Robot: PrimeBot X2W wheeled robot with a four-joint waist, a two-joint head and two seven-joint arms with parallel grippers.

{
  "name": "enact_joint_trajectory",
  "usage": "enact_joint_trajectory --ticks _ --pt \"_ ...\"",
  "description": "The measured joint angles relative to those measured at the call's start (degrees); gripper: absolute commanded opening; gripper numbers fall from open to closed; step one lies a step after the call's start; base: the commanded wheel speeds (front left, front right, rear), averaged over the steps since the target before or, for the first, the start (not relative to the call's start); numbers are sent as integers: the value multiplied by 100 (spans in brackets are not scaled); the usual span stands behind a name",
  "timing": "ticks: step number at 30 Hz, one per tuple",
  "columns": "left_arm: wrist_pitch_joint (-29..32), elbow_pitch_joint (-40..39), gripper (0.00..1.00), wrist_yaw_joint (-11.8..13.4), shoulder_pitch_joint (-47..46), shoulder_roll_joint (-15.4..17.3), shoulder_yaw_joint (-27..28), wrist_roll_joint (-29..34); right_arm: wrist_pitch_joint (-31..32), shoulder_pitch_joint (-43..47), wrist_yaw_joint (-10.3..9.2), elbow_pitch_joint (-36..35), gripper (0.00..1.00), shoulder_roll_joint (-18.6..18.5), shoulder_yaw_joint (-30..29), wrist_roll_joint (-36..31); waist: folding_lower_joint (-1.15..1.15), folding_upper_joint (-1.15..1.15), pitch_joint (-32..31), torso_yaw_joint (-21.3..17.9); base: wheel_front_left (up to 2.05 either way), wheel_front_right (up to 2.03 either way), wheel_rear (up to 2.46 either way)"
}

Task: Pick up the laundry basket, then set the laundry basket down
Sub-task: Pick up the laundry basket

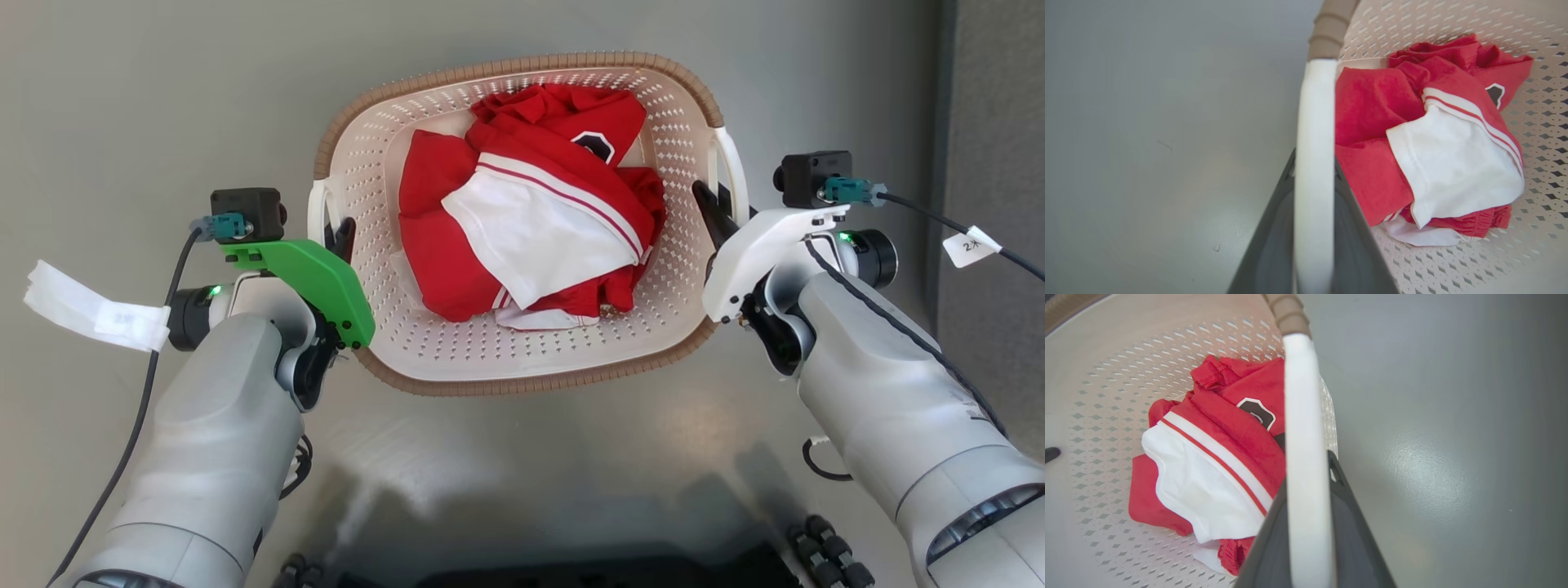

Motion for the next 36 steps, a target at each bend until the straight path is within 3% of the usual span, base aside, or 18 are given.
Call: enact_joint_trajectory --ticks 20,36 --pt "324 363 0 -1 608 1 -414 -486 943 534 -2 64 0 3 656 1035 0 0 -1548 -149 0 0 0" --pt "757 423 0 0 1189 8 -734 -877 1525 1078 -7 145 0 -9 1071 1484 -1 0 -2786 -291 0 0 0"
